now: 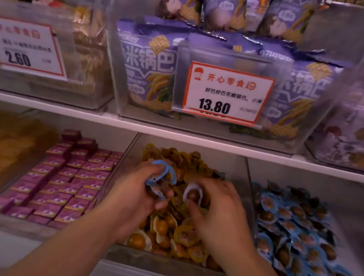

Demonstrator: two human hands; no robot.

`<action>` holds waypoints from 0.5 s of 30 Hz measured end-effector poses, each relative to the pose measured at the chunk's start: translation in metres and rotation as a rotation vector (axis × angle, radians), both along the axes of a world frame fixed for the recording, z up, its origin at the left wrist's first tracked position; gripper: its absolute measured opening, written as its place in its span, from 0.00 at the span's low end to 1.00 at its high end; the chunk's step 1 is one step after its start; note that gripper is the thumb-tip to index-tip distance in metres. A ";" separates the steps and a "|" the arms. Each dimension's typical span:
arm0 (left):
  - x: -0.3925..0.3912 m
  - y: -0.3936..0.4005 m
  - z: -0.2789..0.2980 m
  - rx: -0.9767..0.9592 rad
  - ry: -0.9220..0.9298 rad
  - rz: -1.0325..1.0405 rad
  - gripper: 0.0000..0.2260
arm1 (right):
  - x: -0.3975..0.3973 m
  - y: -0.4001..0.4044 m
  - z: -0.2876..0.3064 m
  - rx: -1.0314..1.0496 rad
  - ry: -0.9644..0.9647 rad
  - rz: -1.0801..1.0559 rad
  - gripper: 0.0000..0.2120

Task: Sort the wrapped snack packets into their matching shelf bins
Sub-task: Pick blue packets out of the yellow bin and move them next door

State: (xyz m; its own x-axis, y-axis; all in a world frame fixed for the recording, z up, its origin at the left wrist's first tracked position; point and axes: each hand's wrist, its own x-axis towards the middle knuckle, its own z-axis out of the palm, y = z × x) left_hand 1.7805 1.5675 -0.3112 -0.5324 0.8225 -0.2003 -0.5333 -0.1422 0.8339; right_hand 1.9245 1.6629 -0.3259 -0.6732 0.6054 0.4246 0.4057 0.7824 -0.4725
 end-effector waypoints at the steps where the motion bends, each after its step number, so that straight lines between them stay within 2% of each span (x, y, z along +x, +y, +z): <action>1: 0.005 0.003 0.000 0.016 0.000 0.022 0.10 | 0.001 -0.001 0.004 -0.051 0.089 -0.015 0.16; 2: 0.010 0.006 0.001 0.035 0.009 0.052 0.10 | 0.002 -0.002 0.008 -0.165 0.185 -0.033 0.15; 3: 0.016 0.008 0.003 0.053 0.041 0.086 0.10 | 0.002 -0.004 0.014 -0.378 0.302 -0.053 0.12; 4: 0.022 0.011 0.004 0.065 0.119 0.127 0.10 | 0.002 -0.006 0.020 -0.696 0.450 -0.063 0.09; 6: 0.035 0.011 0.004 0.053 0.475 0.222 0.07 | 0.008 -0.009 0.033 -1.371 0.676 -0.020 0.10; 7: 0.043 0.010 0.003 0.044 0.703 0.251 0.05 | 0.013 -0.012 0.039 -1.597 0.720 0.052 0.14; 8: 0.051 0.009 0.001 0.034 0.899 0.240 0.05 | 0.019 -0.014 0.044 -1.710 0.732 0.116 0.17; 10: 0.069 0.009 0.000 0.019 1.218 0.173 0.11 | 0.029 -0.016 0.051 -1.736 0.771 0.152 0.19; 12: 0.086 0.014 -0.002 0.054 1.457 0.147 0.15 | 0.037 -0.019 0.057 -1.705 0.808 0.118 0.22; 15: 0.107 0.023 0.002 0.067 1.564 0.168 0.19 | 0.053 -0.016 0.062 -1.581 0.795 0.079 0.22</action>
State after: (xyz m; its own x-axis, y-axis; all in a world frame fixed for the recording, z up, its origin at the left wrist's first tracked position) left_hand 1.8874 1.5901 -0.3087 -0.2518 0.7193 0.6475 0.8421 -0.1670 0.5129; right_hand 1.9771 1.6474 -0.2643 -0.6596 0.7013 -0.2703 -0.2888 -0.5685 -0.7703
